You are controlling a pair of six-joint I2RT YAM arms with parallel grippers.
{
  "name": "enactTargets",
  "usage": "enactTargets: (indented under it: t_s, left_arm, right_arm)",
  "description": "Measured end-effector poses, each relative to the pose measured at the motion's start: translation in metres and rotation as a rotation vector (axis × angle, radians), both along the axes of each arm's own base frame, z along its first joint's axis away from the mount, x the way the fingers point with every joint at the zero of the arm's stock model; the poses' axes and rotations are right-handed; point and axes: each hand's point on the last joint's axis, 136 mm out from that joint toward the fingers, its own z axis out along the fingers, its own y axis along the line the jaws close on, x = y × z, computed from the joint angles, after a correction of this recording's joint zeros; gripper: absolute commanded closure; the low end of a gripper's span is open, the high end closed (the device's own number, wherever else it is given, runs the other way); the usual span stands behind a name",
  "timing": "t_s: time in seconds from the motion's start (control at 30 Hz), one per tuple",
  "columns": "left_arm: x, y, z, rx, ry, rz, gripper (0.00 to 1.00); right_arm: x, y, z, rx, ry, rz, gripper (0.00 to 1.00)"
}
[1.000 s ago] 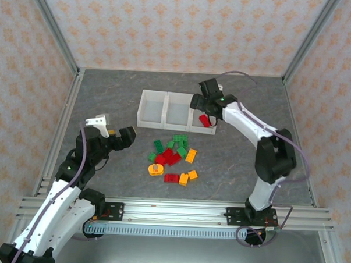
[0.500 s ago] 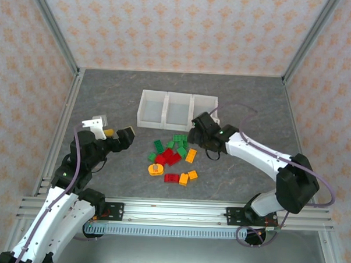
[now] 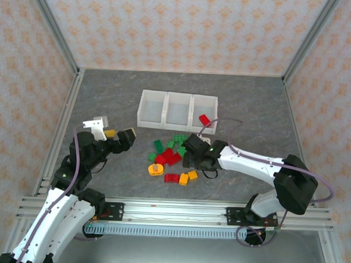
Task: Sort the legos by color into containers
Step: Pick up the lego from the bottom-center of the table.
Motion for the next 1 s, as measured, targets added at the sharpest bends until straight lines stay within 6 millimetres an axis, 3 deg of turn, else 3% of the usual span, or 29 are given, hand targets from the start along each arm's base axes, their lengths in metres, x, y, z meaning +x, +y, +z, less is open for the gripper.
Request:
enactTargets:
  t_s: [0.3,0.73,1.0]
  left_arm:
    - [0.0,-0.002,-0.004,0.001,0.004,-0.01,0.01]
    - [-0.001,-0.007,-0.002,-0.003,-0.006,-0.036,0.01]
    - [-0.002,-0.008,0.0,-0.007,-0.014,-0.041,0.01]
  right_arm:
    - [-0.018,0.007,-0.014,-0.002,0.05,0.06,0.28]
    - [-0.024,0.004,-0.031,-0.033,0.076,0.071,0.36]
    - [-0.019,0.004,-0.035,-0.044,0.058,0.054,0.53]
